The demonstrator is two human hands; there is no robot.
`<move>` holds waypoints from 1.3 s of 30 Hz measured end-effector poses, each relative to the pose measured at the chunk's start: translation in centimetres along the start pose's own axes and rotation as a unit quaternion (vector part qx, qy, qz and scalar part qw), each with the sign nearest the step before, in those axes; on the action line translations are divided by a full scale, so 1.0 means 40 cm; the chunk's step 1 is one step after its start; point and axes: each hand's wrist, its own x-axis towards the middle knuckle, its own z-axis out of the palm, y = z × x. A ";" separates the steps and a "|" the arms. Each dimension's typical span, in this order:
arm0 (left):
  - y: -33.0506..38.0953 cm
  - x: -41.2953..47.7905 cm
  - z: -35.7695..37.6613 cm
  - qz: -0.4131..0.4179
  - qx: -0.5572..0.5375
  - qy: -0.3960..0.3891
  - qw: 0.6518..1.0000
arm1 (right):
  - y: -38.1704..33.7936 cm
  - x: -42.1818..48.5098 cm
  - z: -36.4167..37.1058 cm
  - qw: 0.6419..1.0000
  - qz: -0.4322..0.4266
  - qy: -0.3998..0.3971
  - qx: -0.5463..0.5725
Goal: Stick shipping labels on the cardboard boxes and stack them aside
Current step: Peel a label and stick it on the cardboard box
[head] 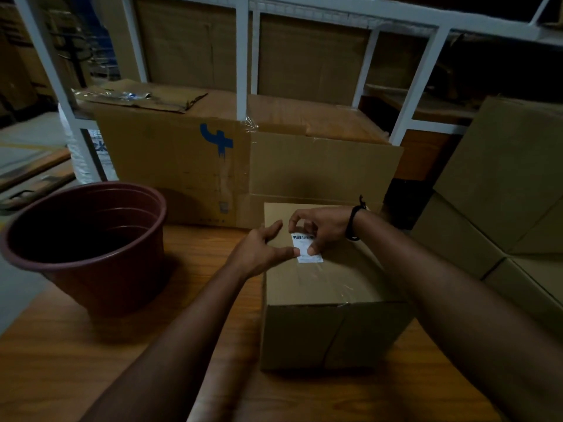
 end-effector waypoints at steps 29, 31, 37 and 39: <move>-0.032 0.009 0.000 0.023 -0.035 -0.012 0.999 | 0.020 -0.003 0.001 1.000 -0.004 -0.014 0.017; -0.033 0.010 0.001 0.024 -0.032 -0.009 0.999 | 0.024 -0.001 -0.001 1.000 -0.012 -0.015 0.017; -0.035 0.014 0.005 0.028 -0.030 -0.008 0.999 | 0.014 -0.002 -0.002 1.000 0.000 -0.019 -0.002; -0.035 0.014 0.007 0.028 -0.031 -0.009 0.999 | 0.007 -0.002 -0.013 0.999 0.003 -0.031 -0.007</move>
